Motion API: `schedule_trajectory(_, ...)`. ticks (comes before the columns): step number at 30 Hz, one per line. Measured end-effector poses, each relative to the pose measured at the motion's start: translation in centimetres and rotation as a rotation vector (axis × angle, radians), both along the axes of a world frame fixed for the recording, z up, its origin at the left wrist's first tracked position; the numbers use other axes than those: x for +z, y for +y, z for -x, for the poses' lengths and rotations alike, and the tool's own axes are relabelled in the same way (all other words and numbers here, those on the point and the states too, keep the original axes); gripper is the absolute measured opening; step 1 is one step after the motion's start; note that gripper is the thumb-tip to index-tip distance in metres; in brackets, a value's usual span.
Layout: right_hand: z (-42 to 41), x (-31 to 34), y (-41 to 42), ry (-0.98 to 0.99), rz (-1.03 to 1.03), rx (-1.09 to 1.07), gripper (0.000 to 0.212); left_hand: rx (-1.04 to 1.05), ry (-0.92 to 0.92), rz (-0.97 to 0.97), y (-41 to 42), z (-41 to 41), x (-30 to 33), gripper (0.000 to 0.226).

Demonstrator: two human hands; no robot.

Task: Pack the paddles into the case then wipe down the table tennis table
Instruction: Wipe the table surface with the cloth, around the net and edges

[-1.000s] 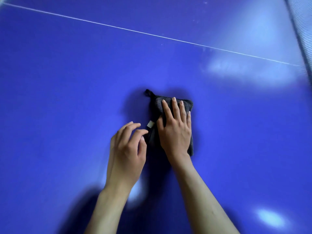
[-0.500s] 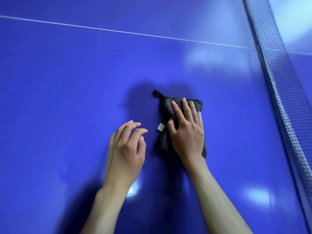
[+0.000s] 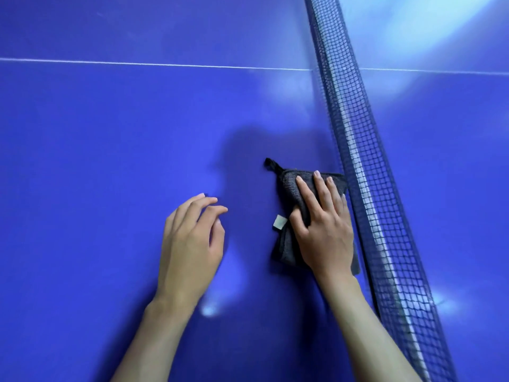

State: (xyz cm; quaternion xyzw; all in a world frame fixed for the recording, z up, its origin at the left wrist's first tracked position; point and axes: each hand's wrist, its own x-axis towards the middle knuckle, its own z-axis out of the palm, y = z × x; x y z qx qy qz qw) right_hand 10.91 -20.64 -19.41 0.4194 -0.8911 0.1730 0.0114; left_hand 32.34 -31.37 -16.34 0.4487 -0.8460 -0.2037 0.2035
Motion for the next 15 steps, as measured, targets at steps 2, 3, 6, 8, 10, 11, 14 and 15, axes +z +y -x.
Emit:
schedule_trajectory(2,1.7,0.1,1.0,-0.004,-0.003,-0.001,0.062,-0.012,-0.014,0.004,0.1,1.0,0.0,0.027)
schedule_trajectory(3,2.2,0.1,1.2,-0.002,-0.01,0.006,0.063,-0.013,-0.02,0.001,0.2,1.3,0.0,0.027)
schedule_trajectory(6,3.4,0.2,0.7,0.005,-0.026,0.063,0.064,-0.003,-0.029,-0.018,0.1,1.8,0.1,0.029)
schedule_trajectory(8,4.6,0.3,-0.4,-0.003,-0.018,0.098,0.064,0.015,-0.025,-0.028,0.0,1.6,0.0,0.029)
schedule_trajectory(10,5.6,0.5,-2.0,-0.015,-0.027,0.084,0.065,0.04,-0.028,-0.035,0.0,0.9,0.2,0.03)
schedule_trajectory(11,5.8,0.6,-2.8,-0.014,-0.041,0.061,0.066,0.056,-0.028,-0.037,-0.2,0.4,0.3,0.031)
schedule_trajectory(14,5.2,0.6,-4.4,-0.001,-0.066,0.002,0.067,0.101,-0.04,-0.034,-0.8,-1.9,0.7,0.031)
schedule_trajectory(15,4.8,0.6,-4.6,0.008,-0.065,-0.01,0.067,0.112,-0.049,-0.029,-1.1,-2.8,0.7,0.031)
